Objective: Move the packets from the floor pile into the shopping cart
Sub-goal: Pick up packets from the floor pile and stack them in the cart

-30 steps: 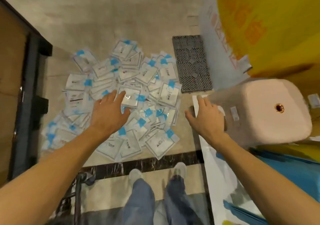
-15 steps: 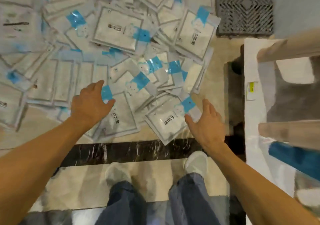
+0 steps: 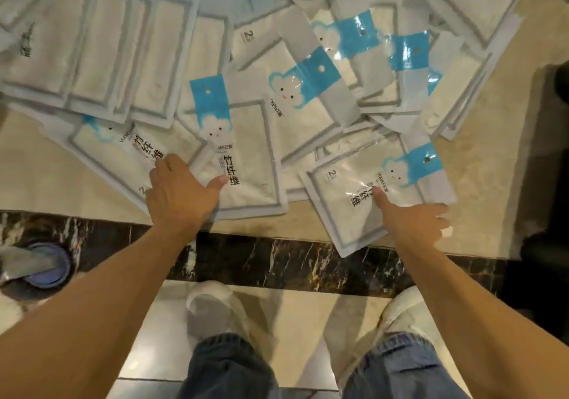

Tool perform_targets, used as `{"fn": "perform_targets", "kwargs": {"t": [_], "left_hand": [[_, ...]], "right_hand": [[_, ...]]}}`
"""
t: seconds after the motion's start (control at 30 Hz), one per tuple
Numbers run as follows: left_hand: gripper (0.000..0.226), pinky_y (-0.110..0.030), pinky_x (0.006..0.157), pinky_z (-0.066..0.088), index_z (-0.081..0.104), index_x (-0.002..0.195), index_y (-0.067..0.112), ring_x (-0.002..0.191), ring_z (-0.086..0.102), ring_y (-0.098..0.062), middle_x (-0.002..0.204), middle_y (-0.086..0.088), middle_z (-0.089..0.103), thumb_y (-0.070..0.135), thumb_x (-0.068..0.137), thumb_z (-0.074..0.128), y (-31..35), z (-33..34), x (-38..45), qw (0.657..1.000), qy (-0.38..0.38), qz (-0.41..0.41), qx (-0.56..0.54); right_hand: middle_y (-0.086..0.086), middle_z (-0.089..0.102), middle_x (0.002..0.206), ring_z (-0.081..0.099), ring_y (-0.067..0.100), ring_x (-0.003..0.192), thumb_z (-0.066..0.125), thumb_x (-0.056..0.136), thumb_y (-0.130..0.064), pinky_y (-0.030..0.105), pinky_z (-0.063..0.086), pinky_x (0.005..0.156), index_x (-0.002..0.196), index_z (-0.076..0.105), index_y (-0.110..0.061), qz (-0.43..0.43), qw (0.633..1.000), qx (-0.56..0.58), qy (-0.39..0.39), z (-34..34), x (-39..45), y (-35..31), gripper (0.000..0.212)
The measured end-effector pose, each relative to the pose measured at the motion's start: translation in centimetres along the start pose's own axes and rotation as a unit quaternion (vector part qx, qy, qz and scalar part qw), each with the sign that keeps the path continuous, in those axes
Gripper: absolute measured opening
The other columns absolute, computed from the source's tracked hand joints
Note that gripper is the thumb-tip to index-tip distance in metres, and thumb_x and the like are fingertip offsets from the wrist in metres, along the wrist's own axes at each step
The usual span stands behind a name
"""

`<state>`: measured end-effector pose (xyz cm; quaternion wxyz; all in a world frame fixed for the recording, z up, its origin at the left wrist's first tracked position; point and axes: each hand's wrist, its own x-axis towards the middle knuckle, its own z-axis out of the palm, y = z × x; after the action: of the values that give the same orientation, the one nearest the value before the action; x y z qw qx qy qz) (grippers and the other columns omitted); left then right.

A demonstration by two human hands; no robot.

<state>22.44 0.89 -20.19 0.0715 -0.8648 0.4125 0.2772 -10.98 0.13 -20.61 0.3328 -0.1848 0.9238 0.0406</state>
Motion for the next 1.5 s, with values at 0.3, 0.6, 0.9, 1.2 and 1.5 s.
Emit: {"fn": "perform_targets", "kwargs": {"t": [0.3,0.6,0.9,1.2,1.5], "left_hand": [[0.13,-0.054,0.114,0.035,0.002,0.155,0.014,0.139,0.032,-0.044,0.153,-0.023,0.026,0.06,0.067,0.086,1.9,1.4,-0.8,0.913,-0.049,-0.325,-0.241],[0.123,-0.048,0.117,0.035,0.025,0.152,0.002,0.141,0.037,-0.037,0.153,-0.019,0.037,0.065,0.065,0.085,2.1,2.3,-1.0,0.906,-0.07,-0.321,-0.268],[0.095,-0.046,0.112,0.032,0.047,0.134,0.005,0.132,0.037,-0.037,0.14,-0.02,0.041,0.059,0.067,0.086,3.4,4.3,-5.3,0.976,-0.055,-0.186,-0.098],[0.049,-0.039,0.092,0.051,0.063,0.126,0.017,0.113,0.062,-0.028,0.115,-0.004,0.068,0.029,0.083,0.082,2.3,2.1,-6.8,0.967,-0.088,-0.07,-0.23],[0.04,-0.04,0.092,0.055,0.067,0.121,0.02,0.097,0.068,-0.019,0.105,0.001,0.072,0.01,0.084,0.08,1.7,-4.8,-9.2,0.899,-0.135,-0.065,-0.411]], "right_hand": [[0.007,0.074,0.111,0.073,0.036,0.092,0.1,0.002,-0.062,0.068,0.059,0.072,0.134,0.05,-0.016,0.103,0.948,0.292,-0.069,3.9,8.8,4.3,0.148],[0.008,0.078,0.1,0.075,0.037,0.088,0.101,0.058,-0.024,0.07,0.058,0.078,0.108,0.066,-0.008,0.097,0.914,0.379,-0.107,2.0,-0.9,-0.4,0.063],[0.004,0.073,0.108,0.073,0.028,0.095,0.091,0.074,-0.008,0.05,0.061,0.089,0.121,0.057,-0.009,0.022,0.913,0.397,-0.097,-0.6,-0.7,1.3,0.058],[0.003,0.077,0.11,0.075,0.025,0.102,0.079,0.085,0.001,0.045,0.061,0.091,0.113,0.065,-0.018,-0.044,0.894,0.426,-0.136,-3.7,0.2,3.1,0.036],[0.005,0.079,0.107,0.078,0.025,0.093,0.078,0.086,0.001,0.046,0.063,0.079,0.114,0.07,-0.017,-0.053,0.886,0.419,-0.19,-10.9,-3.1,2.4,0.034]]}}
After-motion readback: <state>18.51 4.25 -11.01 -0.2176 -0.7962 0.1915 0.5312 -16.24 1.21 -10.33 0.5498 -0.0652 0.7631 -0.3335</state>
